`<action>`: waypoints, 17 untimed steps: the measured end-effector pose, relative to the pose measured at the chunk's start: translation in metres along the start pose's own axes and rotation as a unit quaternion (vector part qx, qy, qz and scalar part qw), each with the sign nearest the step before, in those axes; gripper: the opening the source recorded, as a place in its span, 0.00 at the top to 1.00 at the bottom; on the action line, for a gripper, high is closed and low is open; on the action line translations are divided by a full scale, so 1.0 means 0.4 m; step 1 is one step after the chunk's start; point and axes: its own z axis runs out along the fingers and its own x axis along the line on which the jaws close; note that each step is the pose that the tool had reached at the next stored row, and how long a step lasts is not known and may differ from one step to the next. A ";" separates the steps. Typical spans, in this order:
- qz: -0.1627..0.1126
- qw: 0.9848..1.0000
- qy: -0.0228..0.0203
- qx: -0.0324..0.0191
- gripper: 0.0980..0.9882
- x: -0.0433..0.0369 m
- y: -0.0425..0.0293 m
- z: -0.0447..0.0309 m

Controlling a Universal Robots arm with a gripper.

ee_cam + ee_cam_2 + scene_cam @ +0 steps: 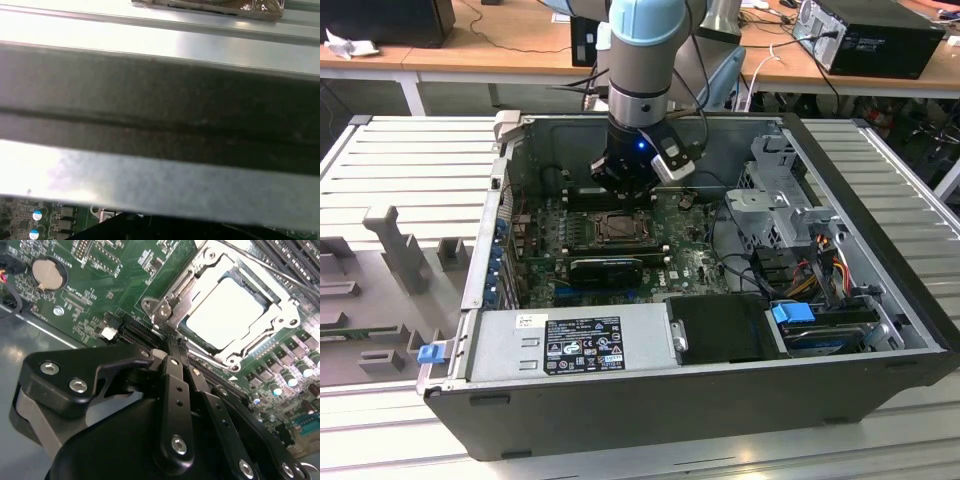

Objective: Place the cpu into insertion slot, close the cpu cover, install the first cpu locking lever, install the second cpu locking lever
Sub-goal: 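Install the first cpu locking lever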

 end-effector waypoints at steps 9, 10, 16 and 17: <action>0.000 1.000 0.002 0.018 0.99 -0.001 0.013 0.012; 0.000 1.000 0.002 0.017 0.99 -0.001 0.013 0.012; 0.000 1.000 0.002 0.017 0.99 -0.002 0.016 -0.017; 0.000 1.000 0.002 0.017 0.99 -0.002 0.014 -0.017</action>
